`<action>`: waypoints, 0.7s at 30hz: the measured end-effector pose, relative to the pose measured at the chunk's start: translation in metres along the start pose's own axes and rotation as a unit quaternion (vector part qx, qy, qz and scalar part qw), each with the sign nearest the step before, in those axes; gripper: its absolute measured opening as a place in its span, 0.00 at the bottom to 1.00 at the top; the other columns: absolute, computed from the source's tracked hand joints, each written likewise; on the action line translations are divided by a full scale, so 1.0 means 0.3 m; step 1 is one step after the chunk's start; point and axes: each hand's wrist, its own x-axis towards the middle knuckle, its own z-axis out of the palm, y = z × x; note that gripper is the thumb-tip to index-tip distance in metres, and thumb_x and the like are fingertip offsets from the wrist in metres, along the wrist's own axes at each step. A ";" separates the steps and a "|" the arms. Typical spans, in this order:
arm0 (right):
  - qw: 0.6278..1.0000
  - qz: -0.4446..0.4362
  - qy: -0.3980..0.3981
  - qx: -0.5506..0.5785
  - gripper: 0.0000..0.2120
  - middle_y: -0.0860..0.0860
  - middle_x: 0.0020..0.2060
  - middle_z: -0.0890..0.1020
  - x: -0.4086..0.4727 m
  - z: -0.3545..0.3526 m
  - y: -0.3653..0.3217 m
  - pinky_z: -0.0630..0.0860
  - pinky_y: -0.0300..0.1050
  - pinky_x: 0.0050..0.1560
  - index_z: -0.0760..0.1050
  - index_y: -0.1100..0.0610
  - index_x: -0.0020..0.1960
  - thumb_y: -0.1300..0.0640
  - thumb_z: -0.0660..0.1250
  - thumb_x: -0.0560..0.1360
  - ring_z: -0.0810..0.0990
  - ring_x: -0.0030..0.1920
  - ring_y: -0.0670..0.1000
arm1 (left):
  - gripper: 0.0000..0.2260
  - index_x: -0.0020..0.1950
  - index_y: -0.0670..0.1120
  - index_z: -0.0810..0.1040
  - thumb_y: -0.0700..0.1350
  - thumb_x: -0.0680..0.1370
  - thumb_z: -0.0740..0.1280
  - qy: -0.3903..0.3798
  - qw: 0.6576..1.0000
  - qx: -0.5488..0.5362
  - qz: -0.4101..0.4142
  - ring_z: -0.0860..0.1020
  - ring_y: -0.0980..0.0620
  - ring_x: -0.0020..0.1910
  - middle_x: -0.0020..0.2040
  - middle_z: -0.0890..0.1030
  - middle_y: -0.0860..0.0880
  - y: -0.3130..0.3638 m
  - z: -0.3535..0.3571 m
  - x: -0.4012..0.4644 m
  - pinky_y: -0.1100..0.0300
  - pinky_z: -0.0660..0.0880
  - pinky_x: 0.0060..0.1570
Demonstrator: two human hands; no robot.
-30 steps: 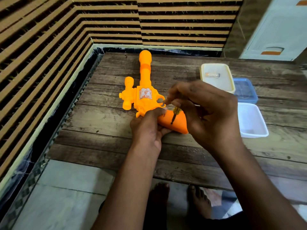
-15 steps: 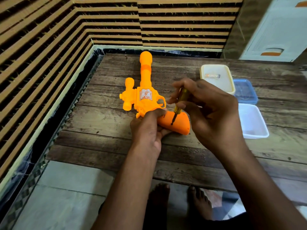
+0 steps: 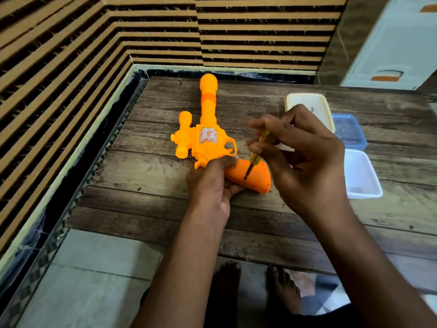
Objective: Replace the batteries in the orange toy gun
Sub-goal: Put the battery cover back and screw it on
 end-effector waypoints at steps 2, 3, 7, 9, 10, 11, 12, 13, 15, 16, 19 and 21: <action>0.999 -0.010 0.019 -0.032 0.12 0.57 0.44 0.73 0.001 0.004 -0.001 0.81 0.51 0.38 0.84 0.60 0.61 0.64 0.76 0.77 0.80 0.41 0.58 | 0.18 0.60 0.39 0.80 0.32 0.71 0.73 -0.002 1.000 0.001 -0.002 0.83 0.36 0.56 0.57 0.84 0.35 0.001 0.000 0.000 0.39 0.84 0.39; 0.998 -0.026 0.022 -0.047 0.12 0.56 0.44 0.73 0.004 0.005 -0.001 0.81 0.50 0.39 0.84 0.61 0.60 0.64 0.76 0.77 0.79 0.40 0.57 | 0.18 0.61 0.40 0.80 0.32 0.71 0.73 -0.004 1.000 0.001 -0.003 0.83 0.37 0.56 0.57 0.84 0.36 0.001 0.001 0.001 0.39 0.84 0.39; 0.998 -0.050 -0.032 0.010 0.11 0.56 0.57 0.79 0.009 0.004 -0.004 0.83 0.51 0.54 0.82 0.67 0.61 0.72 0.69 0.79 0.84 0.56 0.52 | 0.19 0.62 0.39 0.81 0.32 0.71 0.73 -0.008 1.000 -0.001 0.004 0.83 0.37 0.56 0.58 0.84 0.36 0.001 0.000 -0.001 0.40 0.84 0.39; 0.997 -0.025 -0.052 0.047 0.15 0.57 0.61 0.80 0.011 -0.001 -0.010 0.82 0.55 0.60 0.80 0.67 0.61 0.77 0.65 0.78 0.84 0.62 0.55 | 0.19 0.62 0.39 0.81 0.32 0.71 0.73 -0.007 1.000 0.000 0.005 0.83 0.37 0.57 0.58 0.84 0.36 -0.001 0.001 0.000 0.40 0.84 0.40; 0.997 -0.009 -0.053 0.057 0.17 0.56 0.60 0.81 0.010 -0.005 -0.010 0.83 0.56 0.59 0.80 0.65 0.61 0.78 0.64 0.77 0.85 0.60 0.54 | 0.19 0.62 0.40 0.80 0.32 0.71 0.73 -0.006 1.000 -0.001 0.005 0.83 0.37 0.56 0.57 0.84 0.36 -0.002 0.000 0.002 0.40 0.84 0.39; 0.997 0.004 -0.050 0.060 0.18 0.55 0.58 0.82 0.010 -0.009 -0.010 0.83 0.56 0.57 0.80 0.64 0.60 0.79 0.64 0.77 0.86 0.57 0.52 | 0.19 0.62 0.40 0.80 0.32 0.71 0.73 -0.004 1.000 -0.001 0.003 0.83 0.37 0.56 0.57 0.84 0.36 -0.001 0.000 0.004 0.41 0.84 0.39; 0.997 0.011 -0.044 0.056 0.19 0.54 0.55 0.83 0.009 -0.012 -0.007 0.84 0.56 0.54 0.81 0.62 0.60 0.79 0.66 0.76 0.87 0.54 0.51 | 0.19 0.62 0.40 0.80 0.32 0.72 0.73 -0.002 1.000 -0.001 0.001 0.83 0.38 0.56 0.57 0.84 0.37 -0.001 0.000 0.007 0.41 0.84 0.38; 0.998 0.013 -0.036 0.047 0.18 0.54 0.53 0.83 0.007 -0.012 -0.002 0.84 0.56 0.51 0.81 0.61 0.60 0.77 0.68 0.76 0.87 0.52 0.52 | 0.19 0.62 0.40 0.80 0.32 0.72 0.73 -0.002 1.000 -0.001 -0.001 0.83 0.37 0.56 0.57 0.84 0.37 -0.002 -0.001 0.010 0.42 0.84 0.37; 1.000 0.010 -0.014 0.019 0.14 0.56 0.48 0.81 0.001 -0.008 0.005 0.84 0.56 0.44 0.83 0.60 0.60 0.70 0.74 0.76 0.86 0.48 0.55 | 0.19 0.62 0.39 0.80 0.32 0.72 0.73 -0.003 1.000 0.004 -0.001 0.83 0.37 0.57 0.57 0.84 0.36 -0.005 -0.003 0.020 0.41 0.84 0.37; 1.000 0.010 -0.004 0.007 0.12 0.58 0.46 0.79 0.000 -0.007 0.004 0.84 0.55 0.42 0.84 0.61 0.59 0.66 0.76 0.76 0.84 0.46 0.57 | 0.19 0.62 0.39 0.81 0.33 0.71 0.73 -0.004 1.000 0.007 -0.003 0.83 0.37 0.57 0.58 0.83 0.36 -0.007 -0.005 0.023 0.42 0.84 0.37; 1.000 0.001 0.002 0.008 0.11 0.59 0.47 0.79 0.003 -0.006 -0.001 0.83 0.53 0.42 0.84 0.61 0.59 0.65 0.75 0.77 0.84 0.48 0.55 | 0.19 0.62 0.41 0.81 0.34 0.71 0.73 -0.010 1.000 0.009 -0.005 0.83 0.38 0.57 0.59 0.83 0.36 -0.010 -0.006 0.029 0.43 0.84 0.38; 0.999 0.003 -0.026 0.046 0.12 0.56 0.52 0.83 0.005 -0.009 -0.005 0.84 0.54 0.48 0.82 0.61 0.59 0.71 0.70 0.79 0.86 0.54 0.53 | 0.19 0.62 0.41 0.81 0.34 0.71 0.73 -0.011 1.000 0.005 0.001 0.83 0.38 0.57 0.59 0.84 0.37 -0.013 -0.009 0.034 0.43 0.84 0.38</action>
